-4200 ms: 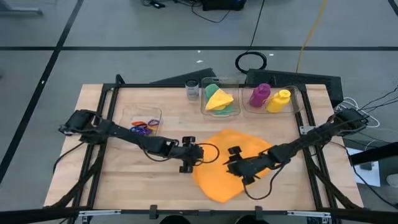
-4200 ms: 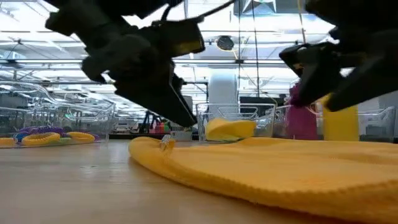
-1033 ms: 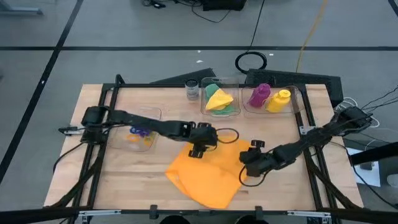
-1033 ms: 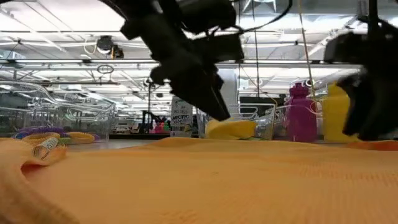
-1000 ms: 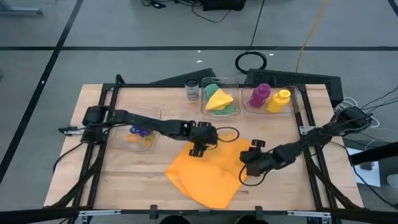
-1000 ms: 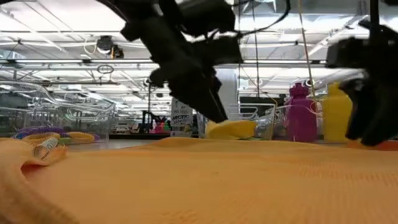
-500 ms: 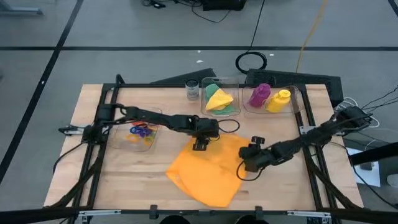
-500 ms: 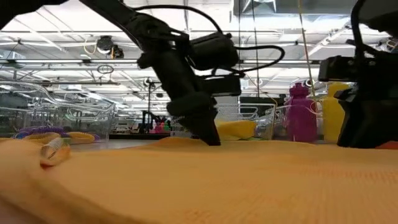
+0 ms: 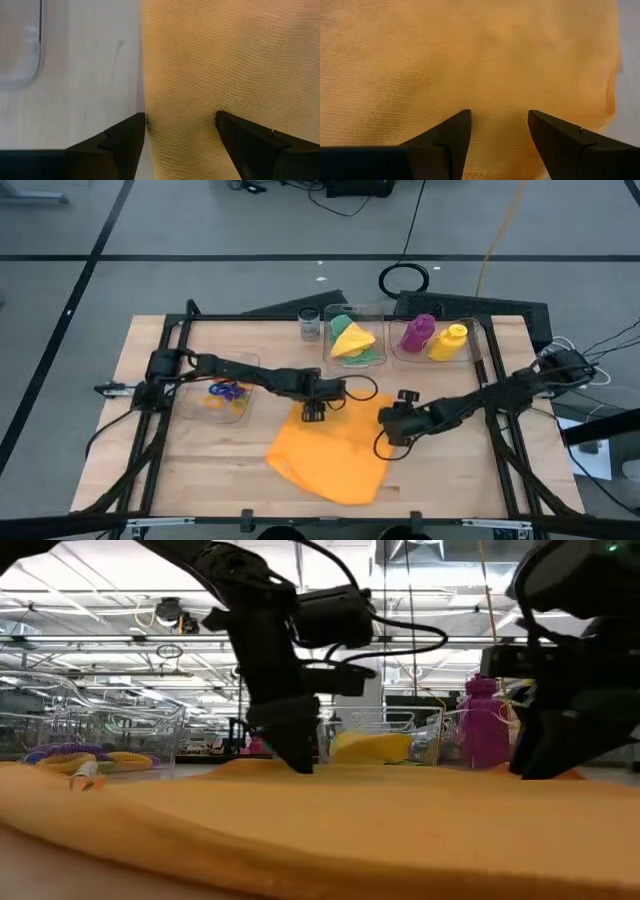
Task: Pick & Place Sports Items
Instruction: Fold the orange towel
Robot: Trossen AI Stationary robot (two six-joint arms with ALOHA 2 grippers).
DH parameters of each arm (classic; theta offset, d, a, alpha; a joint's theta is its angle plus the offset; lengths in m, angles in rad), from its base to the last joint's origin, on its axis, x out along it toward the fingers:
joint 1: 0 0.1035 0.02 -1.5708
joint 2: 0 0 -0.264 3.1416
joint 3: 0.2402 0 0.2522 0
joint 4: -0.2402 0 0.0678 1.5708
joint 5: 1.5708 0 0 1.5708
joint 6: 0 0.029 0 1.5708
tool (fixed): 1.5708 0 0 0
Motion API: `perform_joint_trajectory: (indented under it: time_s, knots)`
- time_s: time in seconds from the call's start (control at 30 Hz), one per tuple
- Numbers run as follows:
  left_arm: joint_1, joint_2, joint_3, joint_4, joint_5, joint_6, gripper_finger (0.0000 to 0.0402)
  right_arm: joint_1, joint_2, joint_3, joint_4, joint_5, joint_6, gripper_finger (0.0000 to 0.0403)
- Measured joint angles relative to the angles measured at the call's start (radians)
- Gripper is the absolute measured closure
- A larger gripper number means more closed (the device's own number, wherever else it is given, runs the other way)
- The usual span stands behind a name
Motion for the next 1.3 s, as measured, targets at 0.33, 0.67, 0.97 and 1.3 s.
perform_joint_trajectory:
  time_s: [0.33, 0.67, 0.97, 1.3]
  knots:
    - [-0.038, -0.002, -0.001, -0.061, -0.026, -0.068, 0.0190, -0.054, 0.000, 0.000, 0.020, -0.007, -0.108, 0.0248]
    - [-0.045, -0.024, -0.005, -0.079, -0.036, -0.030, 0.0190, -0.055, -0.070, -0.003, 0.082, -0.005, -0.162, 0.0248]
    - [-0.046, -0.117, -0.013, -0.090, -0.081, -0.014, 0.0190, -0.055, -0.133, -0.002, 0.090, 0.077, -0.174, 0.0248]
    - [-0.045, -0.176, -0.008, -0.082, -0.100, 0.030, 0.0190, -0.061, -0.134, -0.002, 0.109, 0.086, -0.197, 0.0248]
